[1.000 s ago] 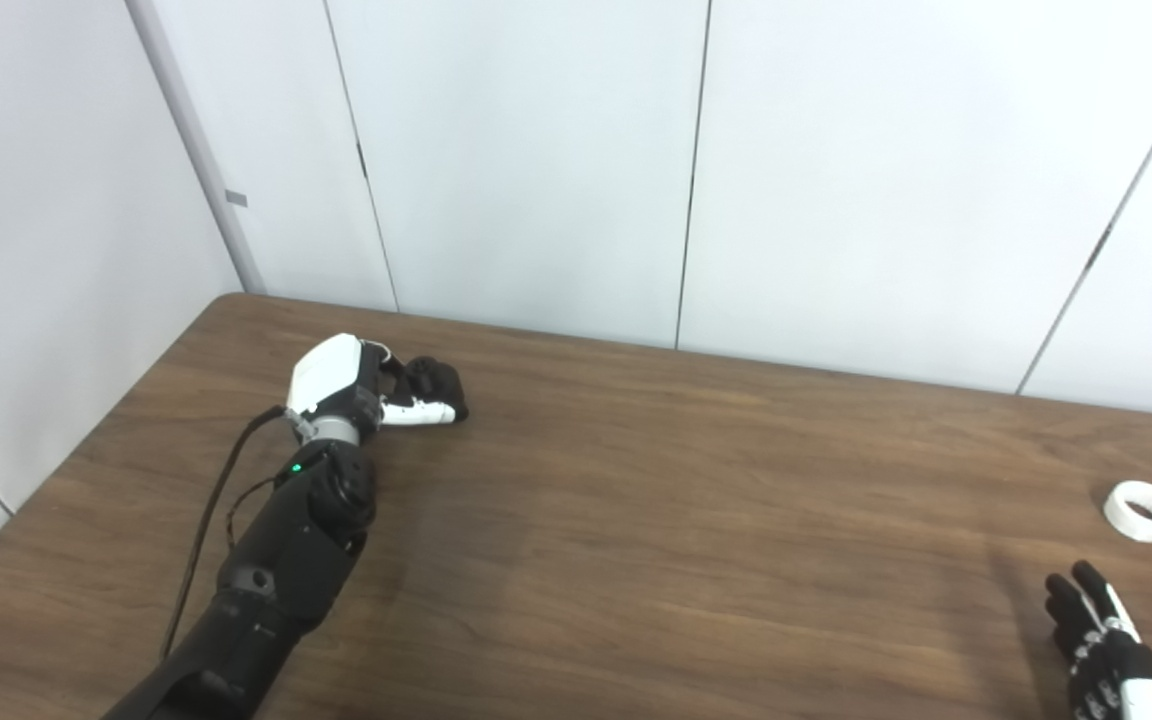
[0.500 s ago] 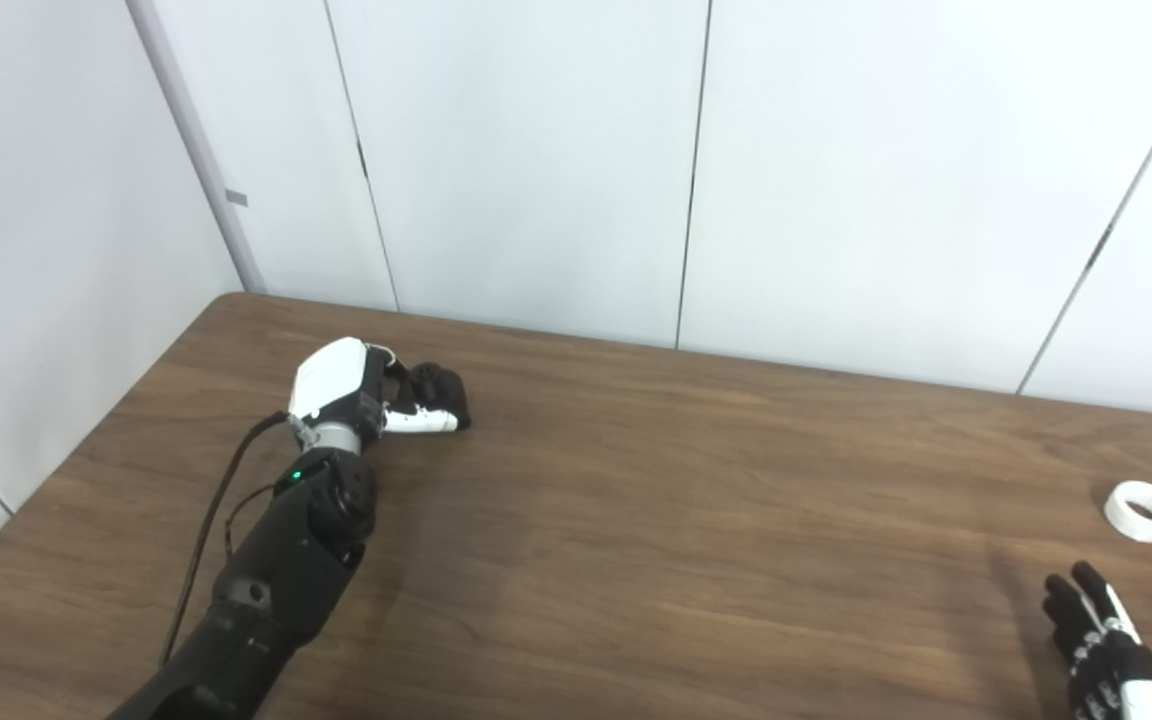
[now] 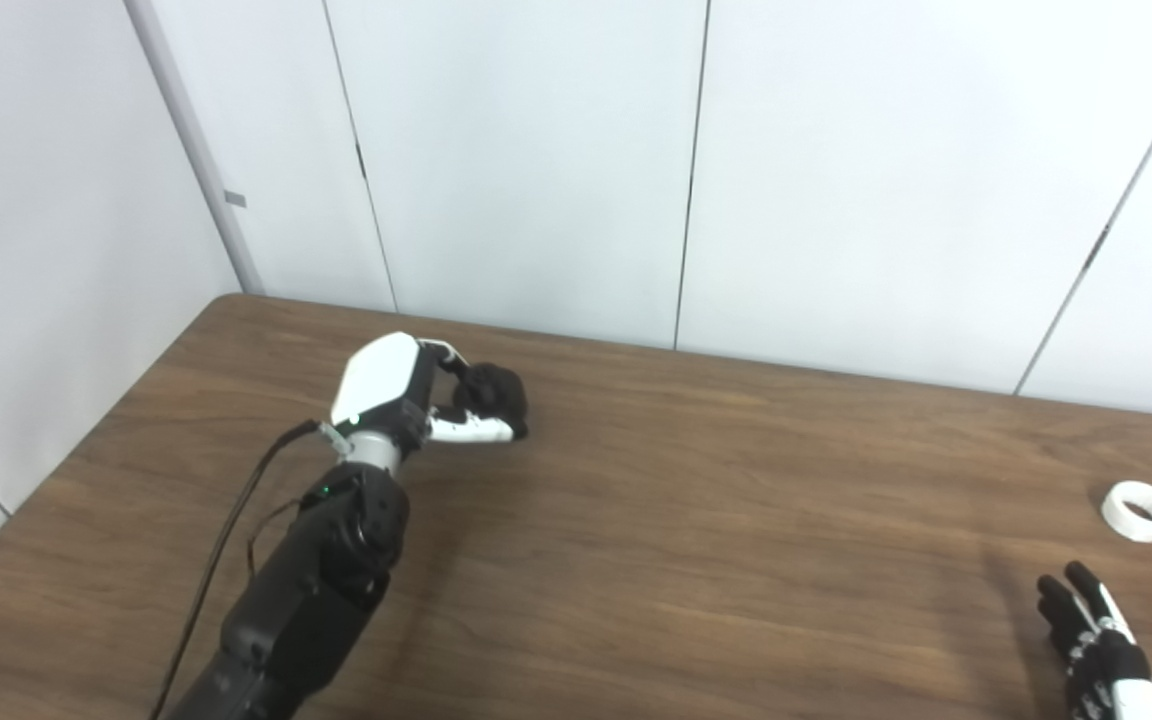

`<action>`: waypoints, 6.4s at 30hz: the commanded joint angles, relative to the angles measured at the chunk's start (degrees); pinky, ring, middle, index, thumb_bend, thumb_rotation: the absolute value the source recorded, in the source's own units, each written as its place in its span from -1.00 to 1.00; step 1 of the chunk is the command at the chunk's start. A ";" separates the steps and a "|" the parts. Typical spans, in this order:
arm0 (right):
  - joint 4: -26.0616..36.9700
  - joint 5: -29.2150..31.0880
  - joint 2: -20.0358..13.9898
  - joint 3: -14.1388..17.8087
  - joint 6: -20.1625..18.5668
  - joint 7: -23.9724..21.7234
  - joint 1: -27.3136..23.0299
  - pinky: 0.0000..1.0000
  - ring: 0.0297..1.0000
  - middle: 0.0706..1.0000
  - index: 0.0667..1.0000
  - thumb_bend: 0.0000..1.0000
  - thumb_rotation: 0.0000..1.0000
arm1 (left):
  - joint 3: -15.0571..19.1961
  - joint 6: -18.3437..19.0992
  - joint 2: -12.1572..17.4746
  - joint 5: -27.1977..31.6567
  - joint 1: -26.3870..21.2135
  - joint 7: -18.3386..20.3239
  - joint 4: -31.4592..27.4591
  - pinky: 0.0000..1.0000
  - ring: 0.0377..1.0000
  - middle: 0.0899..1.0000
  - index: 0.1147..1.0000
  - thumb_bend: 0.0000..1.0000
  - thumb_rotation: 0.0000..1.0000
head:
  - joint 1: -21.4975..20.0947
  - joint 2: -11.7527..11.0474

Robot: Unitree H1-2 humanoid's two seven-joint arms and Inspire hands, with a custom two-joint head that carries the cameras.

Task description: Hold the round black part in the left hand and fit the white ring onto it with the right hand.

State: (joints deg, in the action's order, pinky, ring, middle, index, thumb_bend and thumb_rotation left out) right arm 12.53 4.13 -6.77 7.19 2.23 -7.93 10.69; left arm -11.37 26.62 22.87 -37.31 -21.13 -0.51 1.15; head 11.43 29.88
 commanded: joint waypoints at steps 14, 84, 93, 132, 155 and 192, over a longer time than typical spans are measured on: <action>1.08 -2.66 1.07 -1.93 1.25 3.16 -0.01 0.92 0.83 0.79 0.82 0.04 1.00 | -3.42 -0.83 -5.24 -8.19 6.11 6.07 -17.49 1.00 0.75 0.52 -0.16 0.05 -0.89 | -4.00 0.69; 15.52 -14.92 -1.16 -4.22 -16.88 9.55 -7.45 0.76 0.79 0.76 0.68 0.08 0.44 | -11.75 -24.84 -11.31 -18.23 28.43 1.16 -16.73 1.00 0.85 0.63 -0.16 0.04 -0.90 | -19.03 11.62; 12.32 -14.77 -6.60 1.15 -21.85 8.30 -14.01 0.37 0.55 0.67 0.64 0.10 0.35 | -11.21 -24.93 -11.56 -18.44 28.32 1.20 -16.91 1.00 0.83 0.62 -0.16 0.04 -0.90 | -20.04 11.46; -18.89 -38.61 -29.02 -12.98 -28.96 -1.35 -38.53 1.00 1.00 1.00 0.45 0.86 -0.34 | -8.34 -27.40 -10.08 -16.84 29.22 2.63 -18.03 1.00 0.84 0.60 -0.16 0.04 -0.90 | -29.13 10.09; -28.06 -46.86 -26.09 -14.05 -29.13 -6.30 -44.01 1.00 1.00 1.00 0.38 0.78 -0.36 | -7.85 -26.73 -10.56 -17.28 30.18 4.11 -19.88 1.00 0.84 0.61 -0.16 0.04 -0.90 | -28.33 10.83; -29.24 -46.64 -26.78 -15.87 -28.22 -5.30 -43.10 1.00 1.00 0.93 0.14 0.63 -0.53 | -7.58 -27.01 -10.71 -17.75 30.28 4.76 -20.58 1.00 0.83 0.59 -0.16 0.04 -0.90 | -28.25 11.44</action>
State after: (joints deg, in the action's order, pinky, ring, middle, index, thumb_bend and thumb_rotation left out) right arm -18.11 -42.39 -31.63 -8.99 -26.54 -14.74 -30.51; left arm -19.10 -0.28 11.79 -54.28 8.90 4.29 -18.29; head -16.88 41.31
